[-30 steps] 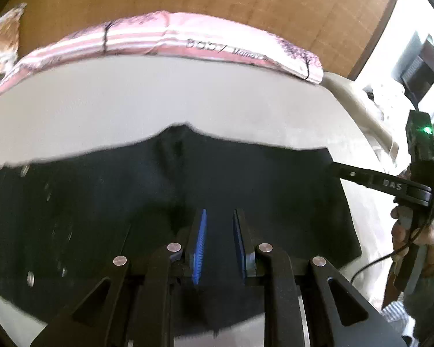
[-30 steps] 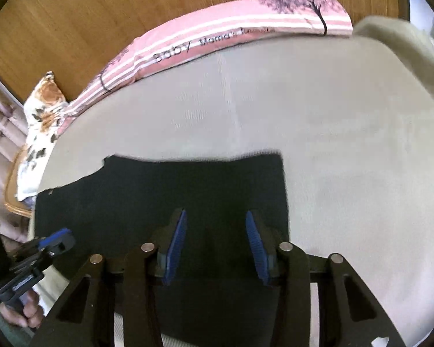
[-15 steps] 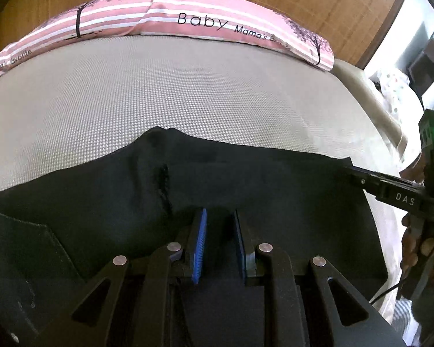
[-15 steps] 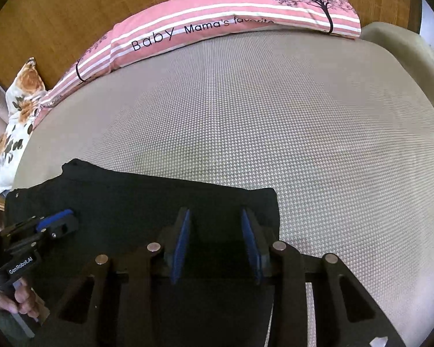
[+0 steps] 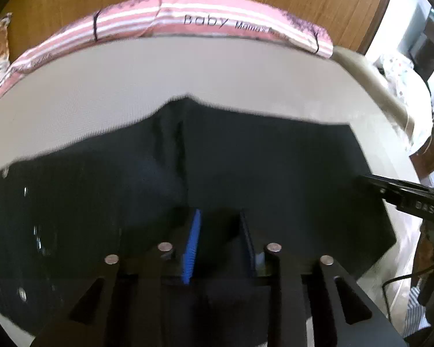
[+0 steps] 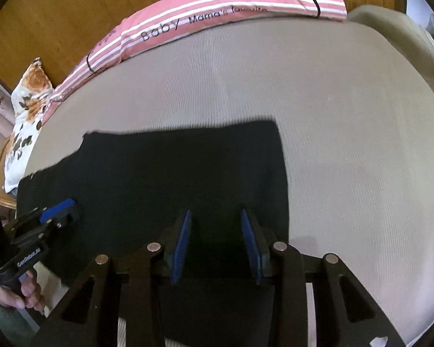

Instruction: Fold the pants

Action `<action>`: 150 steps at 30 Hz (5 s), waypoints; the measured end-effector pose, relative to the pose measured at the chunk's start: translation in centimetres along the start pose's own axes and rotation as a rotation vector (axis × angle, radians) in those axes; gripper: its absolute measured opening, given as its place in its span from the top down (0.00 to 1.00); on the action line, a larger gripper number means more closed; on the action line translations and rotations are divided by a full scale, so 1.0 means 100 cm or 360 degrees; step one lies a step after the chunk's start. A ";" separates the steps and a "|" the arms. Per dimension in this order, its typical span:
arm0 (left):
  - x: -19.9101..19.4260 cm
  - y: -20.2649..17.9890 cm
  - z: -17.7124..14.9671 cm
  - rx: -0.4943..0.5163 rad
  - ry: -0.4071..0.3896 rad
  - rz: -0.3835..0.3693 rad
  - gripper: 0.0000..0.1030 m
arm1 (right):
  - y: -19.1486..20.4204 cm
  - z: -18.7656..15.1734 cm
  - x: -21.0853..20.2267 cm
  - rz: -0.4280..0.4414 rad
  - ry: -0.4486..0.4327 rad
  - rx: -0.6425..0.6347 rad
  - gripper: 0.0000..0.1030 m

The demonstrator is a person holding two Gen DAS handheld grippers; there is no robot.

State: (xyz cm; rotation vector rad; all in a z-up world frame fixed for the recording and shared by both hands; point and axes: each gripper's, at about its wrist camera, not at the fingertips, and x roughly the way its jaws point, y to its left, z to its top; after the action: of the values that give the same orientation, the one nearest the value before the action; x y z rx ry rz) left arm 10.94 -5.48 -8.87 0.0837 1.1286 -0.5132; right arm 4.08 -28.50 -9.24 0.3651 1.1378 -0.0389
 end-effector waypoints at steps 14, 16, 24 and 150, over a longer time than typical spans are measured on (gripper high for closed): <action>-0.048 0.021 -0.052 -0.0105 -0.0085 0.0213 0.64 | 0.073 -0.050 0.007 0.0098 0.0108 -0.0261 0.65; -0.054 0.024 -0.056 -0.0116 -0.0102 0.0252 0.59 | 0.083 -0.053 0.008 0.0111 0.0112 -0.0292 0.65; -0.065 0.038 -0.067 -0.0197 -0.0122 0.0308 0.55 | 0.108 -0.059 0.013 0.0159 0.0138 -0.0344 0.64; -0.178 0.089 0.018 -0.0669 -0.0659 -0.0194 0.79 | 0.045 -0.007 -0.034 0.0478 -0.0138 0.0142 0.33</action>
State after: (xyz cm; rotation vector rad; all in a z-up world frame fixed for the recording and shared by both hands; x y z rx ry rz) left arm 10.49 8.01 5.84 -0.4415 0.8158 -0.3690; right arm 3.01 -24.60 -5.31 0.6052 0.9882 0.1577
